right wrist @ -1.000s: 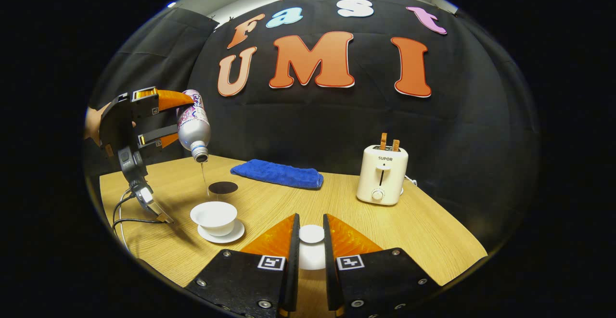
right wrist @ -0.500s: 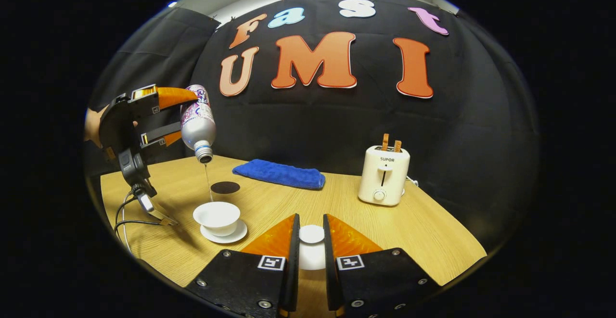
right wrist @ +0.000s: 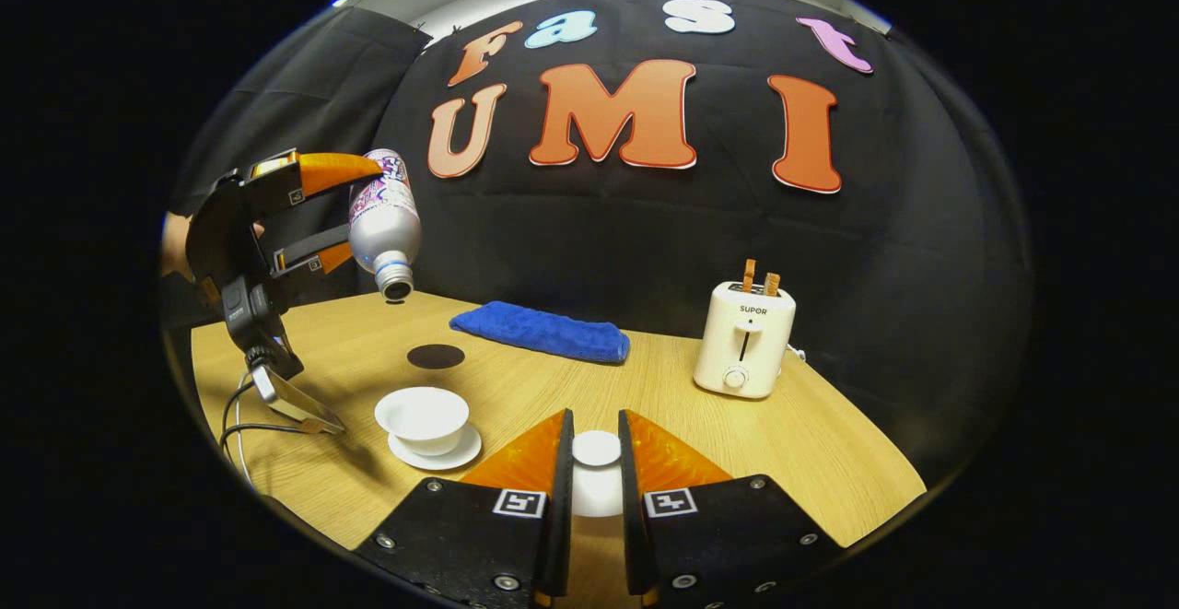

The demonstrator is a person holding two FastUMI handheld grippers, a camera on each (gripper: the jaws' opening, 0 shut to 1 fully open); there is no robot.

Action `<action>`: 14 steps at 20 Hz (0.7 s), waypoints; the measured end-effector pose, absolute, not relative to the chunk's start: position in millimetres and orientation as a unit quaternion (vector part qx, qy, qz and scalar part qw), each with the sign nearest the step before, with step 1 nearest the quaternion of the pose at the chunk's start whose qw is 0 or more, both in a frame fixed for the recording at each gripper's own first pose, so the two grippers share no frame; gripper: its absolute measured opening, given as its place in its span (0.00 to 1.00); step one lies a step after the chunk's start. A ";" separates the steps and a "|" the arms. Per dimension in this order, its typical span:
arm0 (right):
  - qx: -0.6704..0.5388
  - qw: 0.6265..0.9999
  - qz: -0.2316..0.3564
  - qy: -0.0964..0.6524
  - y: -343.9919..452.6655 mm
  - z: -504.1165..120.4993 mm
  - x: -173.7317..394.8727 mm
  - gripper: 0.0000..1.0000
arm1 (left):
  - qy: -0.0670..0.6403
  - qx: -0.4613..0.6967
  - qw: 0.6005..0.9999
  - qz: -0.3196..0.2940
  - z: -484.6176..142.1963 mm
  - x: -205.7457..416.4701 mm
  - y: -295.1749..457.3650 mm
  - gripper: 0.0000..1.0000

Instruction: Open the teacup lid with one hand, grasp the water bottle and pour water into the teacup with the other hand; after pouring, place the water bottle on the coaster and then close the teacup lid.

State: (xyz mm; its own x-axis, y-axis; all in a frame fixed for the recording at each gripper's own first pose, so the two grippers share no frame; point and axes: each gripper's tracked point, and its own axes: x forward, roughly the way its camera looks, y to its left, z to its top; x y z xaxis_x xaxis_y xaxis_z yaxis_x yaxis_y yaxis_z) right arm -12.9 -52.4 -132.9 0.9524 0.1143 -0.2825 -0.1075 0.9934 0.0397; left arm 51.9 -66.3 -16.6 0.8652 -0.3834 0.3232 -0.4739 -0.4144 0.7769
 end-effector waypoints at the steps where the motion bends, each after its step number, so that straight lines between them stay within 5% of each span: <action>1: 0.016 0.988 0.057 0.144 -50.7 -130.9 -11.3 0.25 | -0.261 0.826 0.497 0.045 -10.8 51.7 -66.3 0.83; 7: 0.035 0.989 0.055 0.132 -41.6 -118.4 -3.4 0.24 | -0.232 0.676 0.696 0.064 19.6 57.9 -27.6 0.82; 14: 0.053 0.990 0.068 0.109 -21.2 -98.0 5.2 0.24 | -0.193 0.433 0.878 0.064 9.9 80.9 -2.6 0.82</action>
State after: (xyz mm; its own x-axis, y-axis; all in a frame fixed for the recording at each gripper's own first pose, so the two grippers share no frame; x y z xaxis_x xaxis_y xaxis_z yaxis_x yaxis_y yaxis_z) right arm 5.2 -21.2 -98.0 0.9673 0.1453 -0.2080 -0.1225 0.9853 0.1188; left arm 80.9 -2.6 9.9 0.9176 -0.0537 0.3939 -0.2799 0.6162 0.7361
